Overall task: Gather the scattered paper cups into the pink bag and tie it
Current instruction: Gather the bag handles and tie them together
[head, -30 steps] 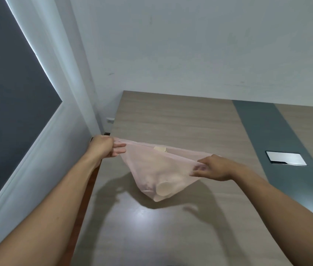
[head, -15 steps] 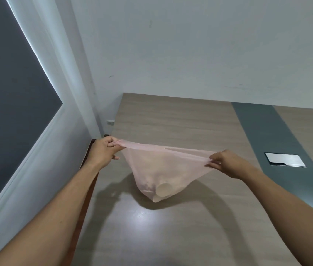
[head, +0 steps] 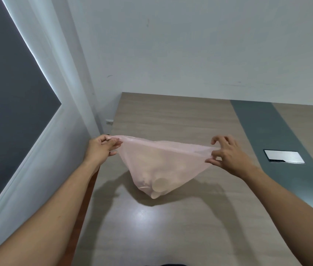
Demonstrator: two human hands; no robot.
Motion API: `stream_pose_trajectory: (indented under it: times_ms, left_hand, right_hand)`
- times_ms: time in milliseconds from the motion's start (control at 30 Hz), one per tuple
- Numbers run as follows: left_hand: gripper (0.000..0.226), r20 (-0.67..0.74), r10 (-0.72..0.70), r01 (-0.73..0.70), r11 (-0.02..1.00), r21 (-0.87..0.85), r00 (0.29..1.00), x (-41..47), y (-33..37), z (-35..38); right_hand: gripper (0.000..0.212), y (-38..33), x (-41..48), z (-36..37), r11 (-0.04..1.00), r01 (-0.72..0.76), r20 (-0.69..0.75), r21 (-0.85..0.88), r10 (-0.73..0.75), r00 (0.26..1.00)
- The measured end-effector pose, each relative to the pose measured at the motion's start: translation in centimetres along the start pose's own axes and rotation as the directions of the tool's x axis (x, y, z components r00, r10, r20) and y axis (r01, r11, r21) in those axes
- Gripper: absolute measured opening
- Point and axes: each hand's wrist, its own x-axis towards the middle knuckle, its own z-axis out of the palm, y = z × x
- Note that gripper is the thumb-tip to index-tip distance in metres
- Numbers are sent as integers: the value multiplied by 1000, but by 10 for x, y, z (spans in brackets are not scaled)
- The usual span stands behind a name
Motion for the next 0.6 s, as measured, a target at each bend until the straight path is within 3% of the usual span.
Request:
stream_pose_trajectory:
  times_ms: [167,200,267,333,433,500,600]
  left_hand:
    - [8,54,90,-88,996,-33,994,-9,-3,-7]
    - [8,47,108,-106,994,-30,993,-10,-3,-6]
    - [10,-20,122,-123,991,-47,992,-11,-2,-4]
    - [13,-62,94,-102,984,-143,994,-12,-1,-3]
    - [25,-23,86,-88,924,-372,996,-15,3,-1]
    - [33,41,108,-70,847,-526,993,-19,9,3]
    - [30,144,113,12,746,-666,983,-27,15,13]
  right_hand:
    - [36,12,-9,3,969,-236,184,-73,246,952]
    - [33,12,-9,2,958,-288,200,-12,284,938]
    - [24,8,-6,-5,871,-406,237,275,348,907]
    - [30,5,-5,-11,648,-477,269,593,399,876]
    - [34,-5,-9,-21,207,-497,420,843,324,848]
    - [26,-10,-13,-20,-96,-456,466,885,212,859]
    - [28,-17,-15,-21,-362,-373,437,854,110,893]
